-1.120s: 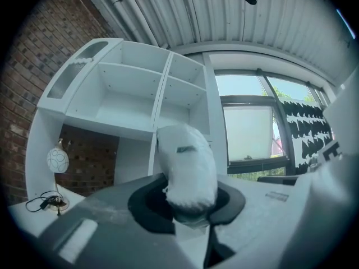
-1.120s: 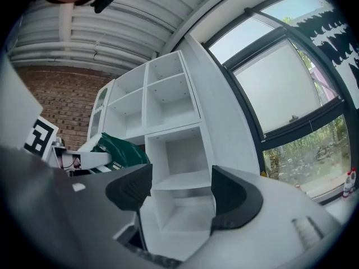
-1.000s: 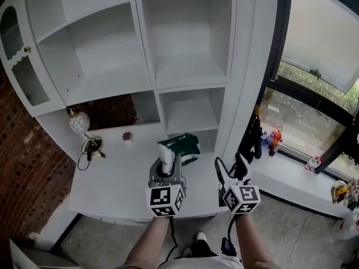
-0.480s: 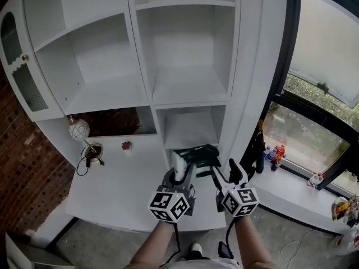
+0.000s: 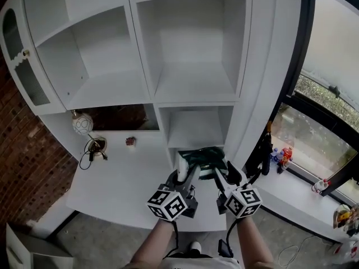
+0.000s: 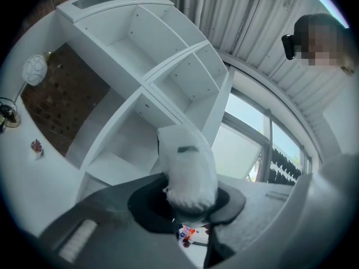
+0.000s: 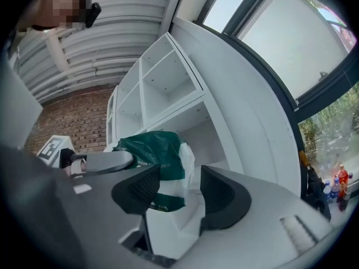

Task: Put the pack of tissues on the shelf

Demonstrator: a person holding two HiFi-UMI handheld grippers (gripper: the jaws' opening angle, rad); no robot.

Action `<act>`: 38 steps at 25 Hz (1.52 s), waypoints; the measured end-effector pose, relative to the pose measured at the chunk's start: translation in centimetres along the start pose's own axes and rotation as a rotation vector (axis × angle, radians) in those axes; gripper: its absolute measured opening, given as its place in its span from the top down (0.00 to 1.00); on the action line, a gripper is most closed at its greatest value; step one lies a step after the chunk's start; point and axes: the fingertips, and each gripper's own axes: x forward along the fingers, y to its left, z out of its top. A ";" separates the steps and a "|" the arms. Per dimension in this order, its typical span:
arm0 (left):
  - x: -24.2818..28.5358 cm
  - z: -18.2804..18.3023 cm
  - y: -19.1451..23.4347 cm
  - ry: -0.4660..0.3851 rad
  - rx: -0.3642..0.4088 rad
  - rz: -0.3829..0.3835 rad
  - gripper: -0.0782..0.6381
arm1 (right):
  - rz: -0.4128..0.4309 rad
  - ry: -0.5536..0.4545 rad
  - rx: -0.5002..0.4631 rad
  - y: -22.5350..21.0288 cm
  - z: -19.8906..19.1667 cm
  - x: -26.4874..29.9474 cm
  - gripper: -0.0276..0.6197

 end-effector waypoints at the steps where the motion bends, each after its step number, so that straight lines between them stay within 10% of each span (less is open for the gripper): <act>1: 0.0 -0.1 0.1 0.002 -0.011 -0.003 0.75 | 0.008 0.005 0.003 0.1 -0.2 0.1 0.61; 14: -0.1 -0.2 2.3 0.034 -0.073 -0.047 0.74 | 0.057 0.006 0.111 1.8 -1.2 1.0 0.92; 24: 0.3 0.8 3.5 0.099 0.036 -0.062 0.65 | 0.058 -0.086 0.172 3.0 0.5 1.6 0.95; 30: -0.1 1.6 5.2 0.110 0.094 -0.019 0.43 | 0.099 -0.126 0.168 4.3 1.5 2.2 0.95; 38: -0.9 3.0 7.5 0.068 0.099 0.035 0.42 | 0.139 -0.146 0.160 4.4 2.2 2.5 0.95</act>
